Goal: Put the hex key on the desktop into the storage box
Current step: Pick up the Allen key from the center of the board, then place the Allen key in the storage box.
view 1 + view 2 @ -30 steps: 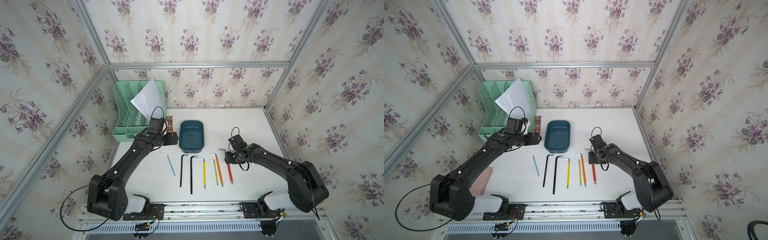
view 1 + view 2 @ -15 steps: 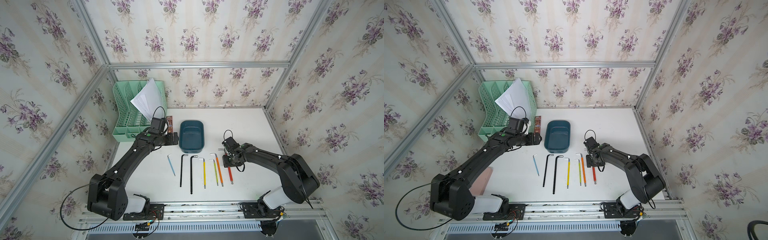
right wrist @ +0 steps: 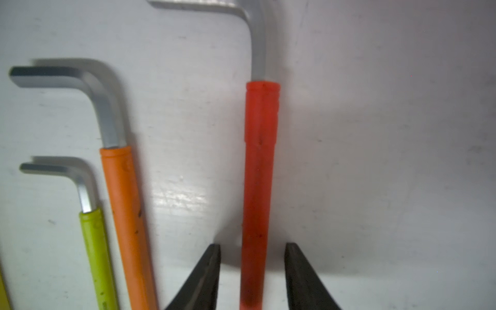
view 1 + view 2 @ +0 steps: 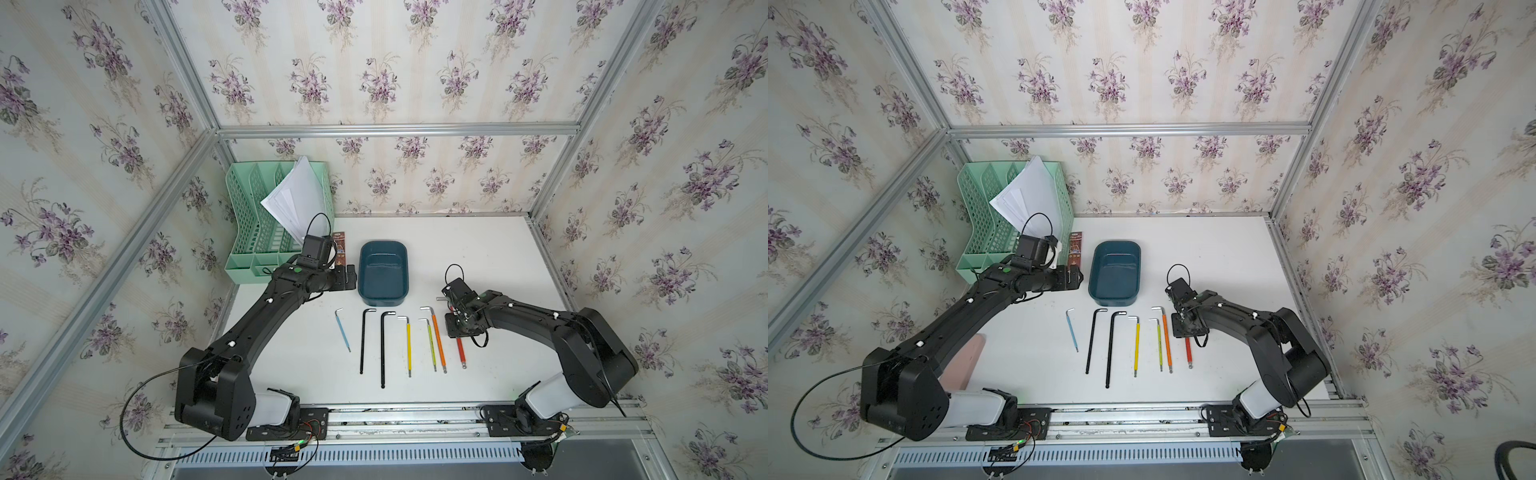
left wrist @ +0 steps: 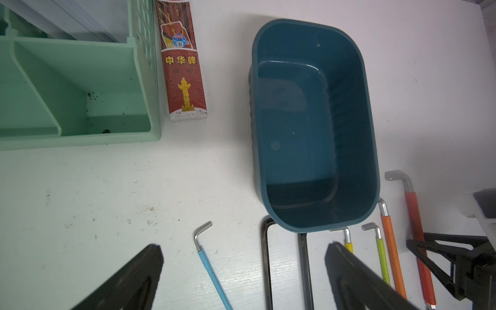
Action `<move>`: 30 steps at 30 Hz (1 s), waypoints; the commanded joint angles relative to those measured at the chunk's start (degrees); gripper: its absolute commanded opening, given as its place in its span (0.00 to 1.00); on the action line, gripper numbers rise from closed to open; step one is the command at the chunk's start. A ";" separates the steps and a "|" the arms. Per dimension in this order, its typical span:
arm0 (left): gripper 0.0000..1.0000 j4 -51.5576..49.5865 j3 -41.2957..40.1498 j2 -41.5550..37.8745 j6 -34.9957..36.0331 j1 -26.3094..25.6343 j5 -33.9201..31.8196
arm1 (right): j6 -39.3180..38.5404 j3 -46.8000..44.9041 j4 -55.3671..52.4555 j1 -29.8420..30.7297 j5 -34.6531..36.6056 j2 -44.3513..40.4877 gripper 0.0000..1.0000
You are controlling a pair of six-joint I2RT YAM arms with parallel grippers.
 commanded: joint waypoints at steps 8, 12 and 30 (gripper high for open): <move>0.99 -2.03 1.57 -0.33 0.19 -0.07 -2.65 | 1.83 -0.34 -2.27 0.07 1.46 -0.27 0.19; 0.99 -2.63 1.66 -1.06 0.61 0.02 -3.81 | 1.87 -0.13 -2.57 0.02 2.36 0.54 0.06; 0.99 -5.02 3.46 -2.55 2.87 -0.07 -5.83 | 3.74 5.57 -2.51 0.06 1.02 -5.98 0.00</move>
